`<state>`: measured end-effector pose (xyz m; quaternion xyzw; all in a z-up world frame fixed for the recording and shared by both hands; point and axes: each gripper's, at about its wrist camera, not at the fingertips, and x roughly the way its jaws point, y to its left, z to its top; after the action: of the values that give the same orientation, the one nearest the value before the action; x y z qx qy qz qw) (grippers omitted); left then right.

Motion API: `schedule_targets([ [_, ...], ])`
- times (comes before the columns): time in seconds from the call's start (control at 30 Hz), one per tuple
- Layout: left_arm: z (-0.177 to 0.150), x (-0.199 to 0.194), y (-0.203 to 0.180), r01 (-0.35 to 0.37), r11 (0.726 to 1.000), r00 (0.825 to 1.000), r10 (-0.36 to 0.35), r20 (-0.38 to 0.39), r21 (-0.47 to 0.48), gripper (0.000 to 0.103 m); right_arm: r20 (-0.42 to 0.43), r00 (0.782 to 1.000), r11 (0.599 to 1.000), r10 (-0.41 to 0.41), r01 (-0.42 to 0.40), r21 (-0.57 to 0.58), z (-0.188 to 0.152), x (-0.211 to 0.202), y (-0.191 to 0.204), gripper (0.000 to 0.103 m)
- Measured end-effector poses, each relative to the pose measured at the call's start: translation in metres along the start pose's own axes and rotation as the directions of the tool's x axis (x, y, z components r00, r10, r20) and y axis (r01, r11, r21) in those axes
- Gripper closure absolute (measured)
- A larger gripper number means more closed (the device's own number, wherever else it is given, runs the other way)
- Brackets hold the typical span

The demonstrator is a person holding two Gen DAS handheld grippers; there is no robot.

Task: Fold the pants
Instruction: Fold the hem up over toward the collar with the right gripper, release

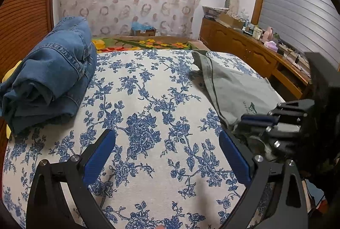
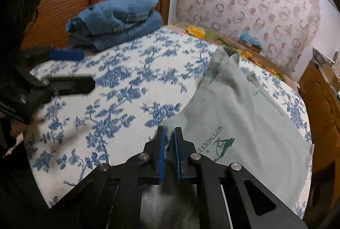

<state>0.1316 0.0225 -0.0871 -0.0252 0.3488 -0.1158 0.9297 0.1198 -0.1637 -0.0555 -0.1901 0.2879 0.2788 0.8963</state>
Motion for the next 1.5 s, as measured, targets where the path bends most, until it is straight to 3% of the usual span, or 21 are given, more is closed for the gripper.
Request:
schedule_targets([
  [0.2, 0.000, 0.000, -0.005, 0.008, 1.000, 1.000, -0.008, -0.001, 0.013, 0.005, 0.068, 0.998, 0.998, -0.008, 0.003, 0.066, 0.005, -0.023, -0.019, 0.099],
  [0.5, 0.005, 0.005, -0.027, 0.050, 0.997, 0.999, -0.049, -0.015, 0.058, 0.005, 0.102, 0.989, 0.986, -0.108, 0.093, 0.137, 0.004, -0.055, -0.066, 0.099],
  [0.97, 0.018, 0.033, -0.078, 0.113, 0.983, 0.992, -0.104, -0.072, 0.143, 0.005, -0.017, 0.950, 0.918, -0.312, 0.306, 0.251, -0.005, -0.046, -0.145, 0.100],
  [1.23, 0.008, 0.043, -0.097, 0.137, 0.975, 0.986, -0.119, -0.115, 0.174, 0.005, -0.043, 0.942, 0.890, -0.334, 0.330, 0.315, -0.002, -0.038, -0.148, 0.102],
  [1.37, 0.007, 0.046, -0.100, 0.137, 0.975, 0.986, -0.117, -0.120, 0.174, 0.005, -0.049, 0.958, 0.888, -0.283, 0.281, 0.364, -0.003, -0.038, -0.149, 0.102],
  [1.4, 0.006, 0.047, -0.100, 0.135, 0.975, 0.986, -0.114, -0.123, 0.175, 0.005, -0.046, 0.962, 0.889, -0.268, 0.266, 0.372, -0.004, -0.038, -0.149, 0.100],
  [1.5, 0.004, 0.050, -0.103, 0.133, 0.975, 0.985, -0.110, -0.134, 0.180, 0.005, -0.059, 0.969, 0.891, -0.240, 0.244, 0.381, -0.007, -0.033, -0.146, 0.081],
])
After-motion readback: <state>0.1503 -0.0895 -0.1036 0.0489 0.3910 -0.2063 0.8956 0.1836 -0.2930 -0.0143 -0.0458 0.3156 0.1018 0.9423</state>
